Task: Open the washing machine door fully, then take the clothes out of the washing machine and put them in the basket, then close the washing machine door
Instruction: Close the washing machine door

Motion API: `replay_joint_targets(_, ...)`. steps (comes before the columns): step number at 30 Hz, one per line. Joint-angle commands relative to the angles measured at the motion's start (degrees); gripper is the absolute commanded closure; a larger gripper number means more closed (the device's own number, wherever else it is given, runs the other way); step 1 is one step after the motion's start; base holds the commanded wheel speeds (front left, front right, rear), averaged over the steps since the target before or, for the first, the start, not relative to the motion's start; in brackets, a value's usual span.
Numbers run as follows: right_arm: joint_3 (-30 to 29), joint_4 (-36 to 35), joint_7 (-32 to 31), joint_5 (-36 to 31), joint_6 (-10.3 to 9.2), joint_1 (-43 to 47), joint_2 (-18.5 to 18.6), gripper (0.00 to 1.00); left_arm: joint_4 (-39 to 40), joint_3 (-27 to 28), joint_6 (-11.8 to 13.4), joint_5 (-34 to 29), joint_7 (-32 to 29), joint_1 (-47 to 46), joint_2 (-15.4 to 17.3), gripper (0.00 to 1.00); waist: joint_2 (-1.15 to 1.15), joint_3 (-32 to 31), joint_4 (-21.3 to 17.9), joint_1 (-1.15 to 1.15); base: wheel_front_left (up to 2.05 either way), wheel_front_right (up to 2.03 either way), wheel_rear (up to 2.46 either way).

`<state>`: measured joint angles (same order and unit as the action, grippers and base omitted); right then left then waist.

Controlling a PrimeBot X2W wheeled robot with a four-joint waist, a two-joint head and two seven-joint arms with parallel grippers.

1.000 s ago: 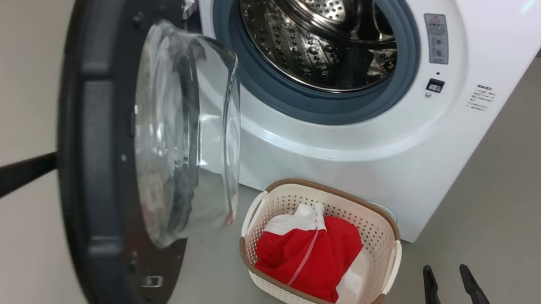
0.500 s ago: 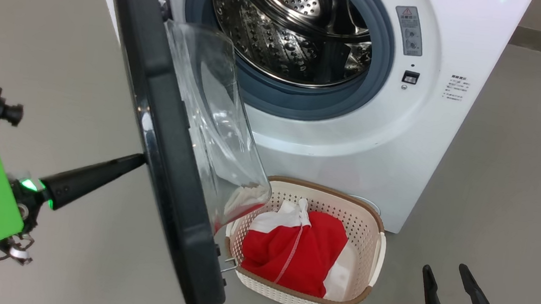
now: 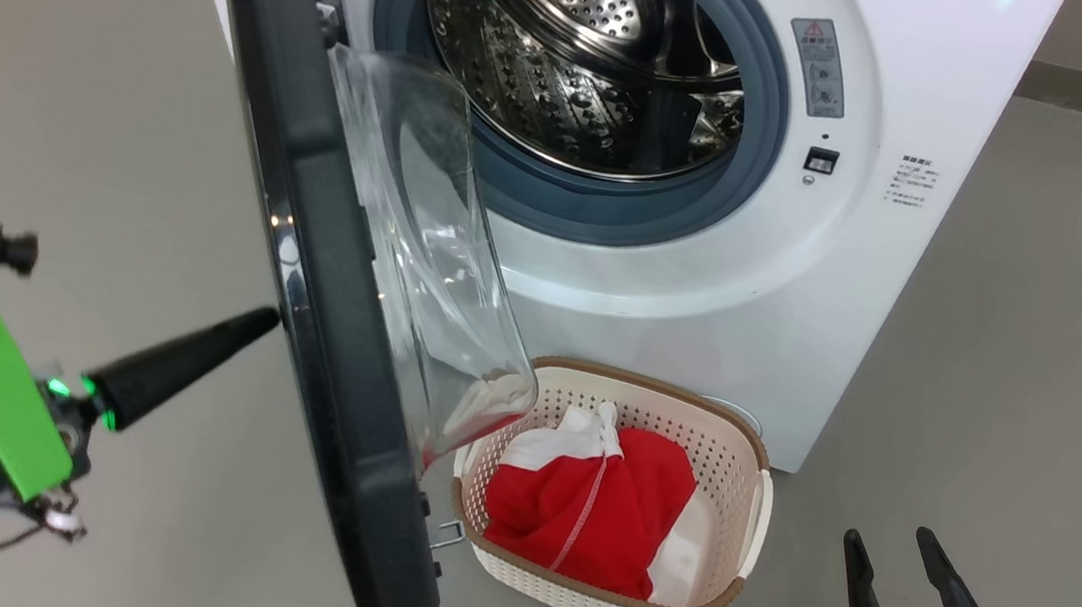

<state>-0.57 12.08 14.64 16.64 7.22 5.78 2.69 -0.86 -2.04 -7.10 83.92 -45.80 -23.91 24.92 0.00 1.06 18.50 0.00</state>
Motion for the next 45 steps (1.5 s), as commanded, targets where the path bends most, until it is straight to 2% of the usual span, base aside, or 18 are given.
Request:
replay_joint_targets(1,1.6,-1.4,0.4,0.2,0.26,-0.7,0.4,0.0,0.3,2.3,-0.4,-0.9,1.9,1.0,3.3,1.0,0.0,-0.5,0.5,0.0,0.0,0.0,0.0)
replay_joint_targets(2,1.7,-1.4,0.4,0.2,0.26,-0.7,0.4,0.0,0.0,2.2,-0.4,-1.0,2.8,1.8,3.3,0.94,0.0,-0.6,0.7,0.0,0.0,0.0,0.0)
replay_joint_targets(3,1.7,-1.4,0.4,0.2,0.26,-0.7,0.4,0.0,0.0,2.2,-0.4,-1.0,2.8,1.8,3.3,0.94,0.0,-0.6,0.7,0.0,0.0,0.0,0.0)
replay_joint_targets(6,1.5,-1.4,0.4,0.3,0.26,-0.6,0.3,0.0,-0.7,2.3,-0.4,-1.4,6.0,4.2,3.6,0.82,0.0,-0.8,1.2,0.0,0.0,0.0,0.0)
replay_joint_targets(8,1.6,-1.4,0.4,0.2,0.26,-0.6,0.4,0.0,-1.3,2.5,-0.4,-1.4,8.4,6.0,3.4,0.62,0.0,-0.9,1.6,0.0,0.0,0.0,0.0)
replay_joint_targets(10,1.7,-1.4,0.4,0.3,0.26,-0.7,0.4,0.0,-1.7,2.5,-0.4,-1.3,10.5,7.9,3.4,0.51,0.0,-1.1,1.9,0.0,0.0,0.0,0.0)
replay_joint_targets(11,1.8,-1.4,0.4,0.3,0.26,-0.7,0.4,0.0,-1.8,2.5,-0.4,-1.1,11.4,8.9,3.3,0.18,0.0,-1.2,2.0,0.0,0.0,0.0,0.0)
replay_joint_targets(12,2.0,-1.4,0.4,0.3,0.26,-0.8,0.4,0.0,-1.8,2.7,-0.4,-0.9,12.5,10.0,3.3,0.0,0.0,-1.2,2.1,0.0,0.0,0.0,0.0)
replay_joint_targets(20,2.9,-1.2,0.4,0.5,0.26,-1.2,0.3,0.0,-4.0,1.8,-0.4,-1.9,22.1,17.8,2.8,0.0,0.0,-1.2,2.9,0.0,0.0,0.0,0.0)
replay_joint_targets(30,4.4,-0.5,0.4,0.4,0.26,-2.9,0.7,0.0,-9.1,-1.6,-0.4,-2.8,39.1,22.8,0.6,0.0,0.0,-0.6,3.0,0.0,0.0,0.0,0.0)
replay_joint_targets(40,4.4,-0.5,0.4,0.7,0.26,-3.2,1.0,0.0,-13.6,-10.2,-0.4,-6.0,53.1,25.3,0.5,0.0,0.0,-0.8,3.2,0.0,0.0,0.0,0.0)
replay_joint_targets(45,4.6,-0.5,0.4,0.8,0.26,-3.3,0.9,0.0,-17.0,-14.8,-0.4,-11.1,59.8,24.2,0.8,0.0,0.0,-0.7,3.0,0.0,0.0,0.0,0.0)
